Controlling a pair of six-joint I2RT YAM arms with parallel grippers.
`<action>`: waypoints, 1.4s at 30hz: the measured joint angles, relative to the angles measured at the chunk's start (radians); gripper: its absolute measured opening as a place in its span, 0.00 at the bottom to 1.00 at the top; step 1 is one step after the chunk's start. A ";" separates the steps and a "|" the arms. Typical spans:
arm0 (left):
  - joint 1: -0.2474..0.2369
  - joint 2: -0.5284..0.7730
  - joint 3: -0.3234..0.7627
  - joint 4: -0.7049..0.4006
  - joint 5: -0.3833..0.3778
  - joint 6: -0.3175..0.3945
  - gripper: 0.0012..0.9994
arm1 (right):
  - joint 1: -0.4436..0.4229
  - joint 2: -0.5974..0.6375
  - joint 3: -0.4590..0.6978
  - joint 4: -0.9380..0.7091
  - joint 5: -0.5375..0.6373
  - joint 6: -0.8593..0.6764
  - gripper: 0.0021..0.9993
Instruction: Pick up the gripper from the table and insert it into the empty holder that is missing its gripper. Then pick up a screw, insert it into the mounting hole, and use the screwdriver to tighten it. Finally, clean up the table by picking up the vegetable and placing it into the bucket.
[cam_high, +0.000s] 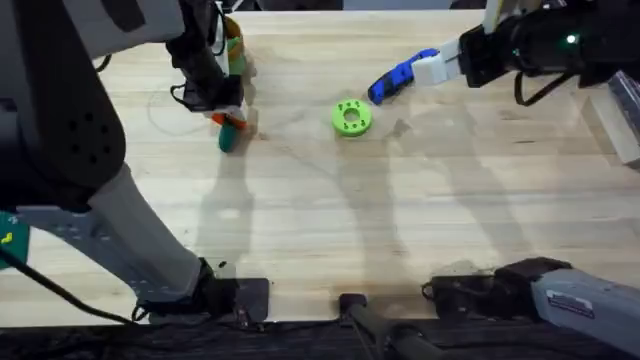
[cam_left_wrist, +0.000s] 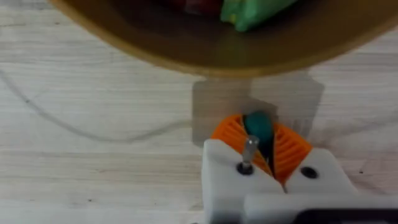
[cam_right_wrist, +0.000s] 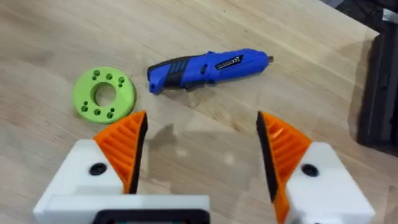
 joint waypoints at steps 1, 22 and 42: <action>0.000 0.000 0.001 -0.003 0.000 0.001 0.02 | 0.000 0.000 0.000 0.000 0.000 0.000 0.95; 0.001 -0.075 0.362 0.187 -0.045 0.040 0.02 | 0.000 0.000 0.002 0.000 0.000 0.000 0.95; 0.079 0.069 0.360 0.266 -0.108 0.060 0.66 | 0.000 0.000 0.002 -0.002 0.000 0.000 0.95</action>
